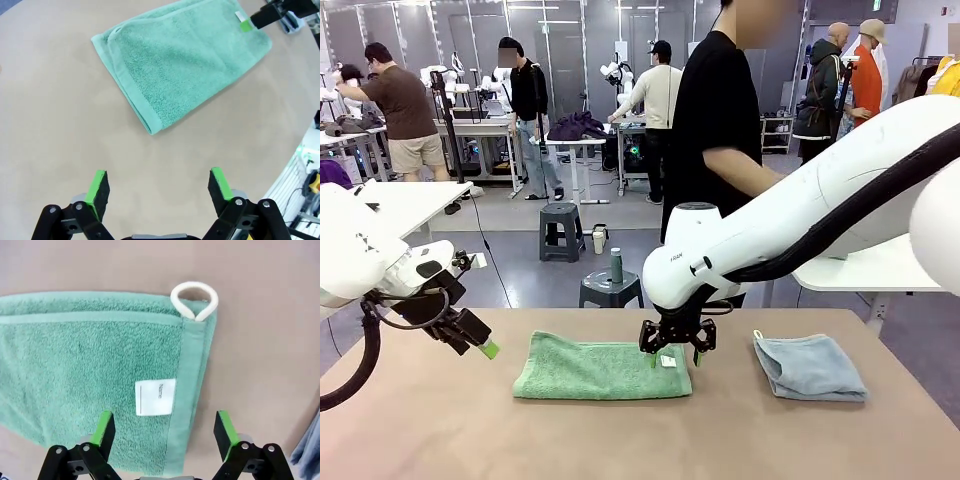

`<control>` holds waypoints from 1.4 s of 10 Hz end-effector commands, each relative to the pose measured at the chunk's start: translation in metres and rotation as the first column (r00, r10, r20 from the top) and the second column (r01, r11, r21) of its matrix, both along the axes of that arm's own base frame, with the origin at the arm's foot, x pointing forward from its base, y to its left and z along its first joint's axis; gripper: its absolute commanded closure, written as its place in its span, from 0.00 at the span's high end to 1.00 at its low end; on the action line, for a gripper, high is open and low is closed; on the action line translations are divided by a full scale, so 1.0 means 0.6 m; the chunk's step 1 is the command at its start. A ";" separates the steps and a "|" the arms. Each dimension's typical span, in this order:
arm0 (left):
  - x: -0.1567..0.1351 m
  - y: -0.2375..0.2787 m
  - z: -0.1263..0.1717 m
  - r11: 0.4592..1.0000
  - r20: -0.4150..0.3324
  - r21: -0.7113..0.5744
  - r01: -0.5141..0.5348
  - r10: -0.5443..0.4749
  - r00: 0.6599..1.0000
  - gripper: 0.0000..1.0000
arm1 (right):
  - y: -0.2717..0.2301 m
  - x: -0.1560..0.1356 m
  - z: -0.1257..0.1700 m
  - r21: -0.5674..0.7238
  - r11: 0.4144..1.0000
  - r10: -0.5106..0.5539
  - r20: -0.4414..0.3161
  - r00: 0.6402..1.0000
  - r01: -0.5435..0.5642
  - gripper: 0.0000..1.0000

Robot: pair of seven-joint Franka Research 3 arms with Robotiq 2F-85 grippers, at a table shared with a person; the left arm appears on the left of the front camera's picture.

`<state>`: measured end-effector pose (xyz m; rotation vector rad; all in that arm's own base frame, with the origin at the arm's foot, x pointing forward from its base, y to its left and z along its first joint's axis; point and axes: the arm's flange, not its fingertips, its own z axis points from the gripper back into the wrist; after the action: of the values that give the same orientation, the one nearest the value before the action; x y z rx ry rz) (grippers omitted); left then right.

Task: Fold the towels and place them in the basket.
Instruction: When a person lays out a Towel with hook on the table, fold it in half twice.

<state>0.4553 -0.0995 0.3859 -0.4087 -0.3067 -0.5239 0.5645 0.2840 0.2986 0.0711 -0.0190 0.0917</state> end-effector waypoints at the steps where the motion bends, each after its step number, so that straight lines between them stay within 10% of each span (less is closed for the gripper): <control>1: 0.005 0.000 0.006 1.000 -0.015 0.003 0.000 0.001 1.000 1.00 | 0.011 0.015 -0.012 -0.035 0.998 -0.056 0.024 0.998 0.057 1.00; 2: 0.005 0.000 0.006 1.000 -0.015 0.003 0.000 0.001 1.000 1.00 | 0.011 0.018 -0.015 -0.025 0.998 -0.053 0.015 0.998 0.053 1.00; 5: 0.005 0.000 0.006 1.000 -0.015 0.003 0.000 0.001 1.000 1.00 | 0.003 0.029 -0.029 -0.016 0.997 -0.078 -0.007 0.997 0.078 0.11; 6: 0.005 0.000 0.006 1.000 -0.015 0.003 0.000 0.001 1.000 1.00 | 0.003 0.030 -0.033 -0.014 0.997 -0.081 -0.016 0.997 0.081 0.00; 14: 0.005 0.000 0.006 1.000 -0.015 0.003 0.000 0.001 1.000 1.00 | -0.008 0.022 0.000 0.003 0.996 -0.089 0.009 0.996 0.089 0.00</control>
<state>0.4554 -0.0994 0.3860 -0.4088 -0.3069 -0.5238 0.5827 0.2866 0.2971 0.0843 -0.0190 0.0238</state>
